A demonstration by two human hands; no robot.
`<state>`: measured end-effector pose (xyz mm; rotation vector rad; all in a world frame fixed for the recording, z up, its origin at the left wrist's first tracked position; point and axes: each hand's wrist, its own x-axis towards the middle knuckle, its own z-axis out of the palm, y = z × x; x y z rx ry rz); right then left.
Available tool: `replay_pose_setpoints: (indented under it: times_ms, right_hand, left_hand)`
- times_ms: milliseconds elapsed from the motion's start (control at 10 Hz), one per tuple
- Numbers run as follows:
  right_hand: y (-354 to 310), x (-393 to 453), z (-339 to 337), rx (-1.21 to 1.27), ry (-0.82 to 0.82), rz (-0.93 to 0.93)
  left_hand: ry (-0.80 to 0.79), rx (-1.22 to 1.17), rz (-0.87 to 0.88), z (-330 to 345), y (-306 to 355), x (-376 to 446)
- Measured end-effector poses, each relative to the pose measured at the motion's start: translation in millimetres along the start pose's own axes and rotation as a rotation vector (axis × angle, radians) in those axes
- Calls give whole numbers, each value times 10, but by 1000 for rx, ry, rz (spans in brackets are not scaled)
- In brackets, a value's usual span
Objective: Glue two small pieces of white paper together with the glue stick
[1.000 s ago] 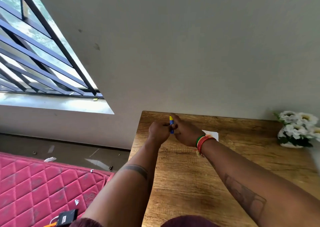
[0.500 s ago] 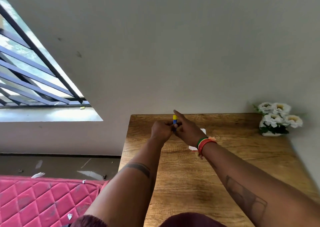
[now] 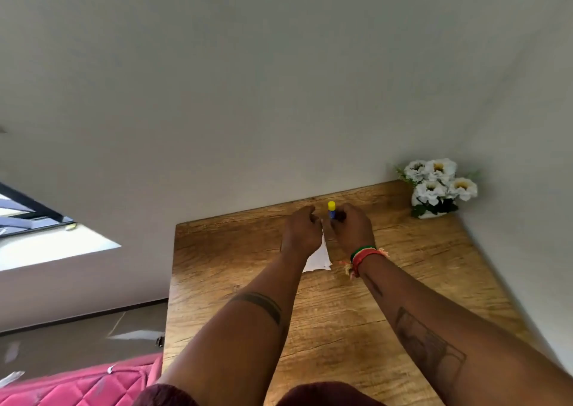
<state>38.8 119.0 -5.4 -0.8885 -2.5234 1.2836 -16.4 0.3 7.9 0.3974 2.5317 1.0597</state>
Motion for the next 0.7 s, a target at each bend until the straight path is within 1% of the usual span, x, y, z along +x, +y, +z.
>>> replay_pose_setpoints:
  times_ms: [100,300,500,600,700]
  right_hand:
    - [225,78,-79,-58,3,69]
    - [459,100,-57,-115,-45,101]
    - [479,102,-15,-193,-49,88]
    - [413,93,-44,-233,-86,113]
    - [361,76,-62,-197,-94,151]
  left_hand:
    - [-44,48,43,92,18,86]
    - [-61,101,91,163,-43,159]
    - [-56,100,66,131,-101,136]
    - [-46,101,60,76,-104,75]
    - [-15,92,70,17,-70,37]
